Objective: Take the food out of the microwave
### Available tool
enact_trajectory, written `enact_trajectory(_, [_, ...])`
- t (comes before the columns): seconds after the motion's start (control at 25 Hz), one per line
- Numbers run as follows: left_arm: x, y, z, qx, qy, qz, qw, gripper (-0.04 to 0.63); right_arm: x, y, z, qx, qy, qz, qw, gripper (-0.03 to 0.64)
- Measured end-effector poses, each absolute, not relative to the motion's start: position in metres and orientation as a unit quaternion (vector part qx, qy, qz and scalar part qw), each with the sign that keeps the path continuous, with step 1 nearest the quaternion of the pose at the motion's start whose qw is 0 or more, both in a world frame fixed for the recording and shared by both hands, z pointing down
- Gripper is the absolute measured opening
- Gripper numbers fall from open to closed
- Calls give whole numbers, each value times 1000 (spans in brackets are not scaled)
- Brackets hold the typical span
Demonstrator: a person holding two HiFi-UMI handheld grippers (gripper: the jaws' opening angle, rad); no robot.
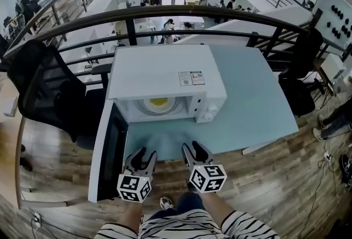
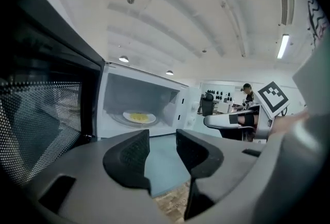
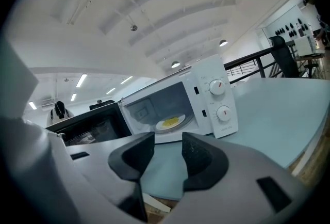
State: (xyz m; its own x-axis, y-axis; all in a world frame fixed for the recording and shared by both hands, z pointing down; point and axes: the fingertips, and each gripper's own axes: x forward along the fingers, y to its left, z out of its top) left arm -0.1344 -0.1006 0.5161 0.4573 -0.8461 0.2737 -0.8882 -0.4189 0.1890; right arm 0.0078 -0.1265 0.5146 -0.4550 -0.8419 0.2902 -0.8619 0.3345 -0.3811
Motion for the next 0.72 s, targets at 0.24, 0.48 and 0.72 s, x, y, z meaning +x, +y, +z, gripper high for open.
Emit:
enact_trajectory(0.24, [-139,-129,526,833,-525,57,166,141,4,-150,525,530,-810,250,20,161])
enact_trajectory(0.48, [-139,-161,530,831,-527,51,169,141,-4,-179,530,525,-815,244,28,161])
enact_trajectory(0.72, [-147,-195,535,823,-539,47,173,141,-18,-210,537,526,-814,246,27,161])
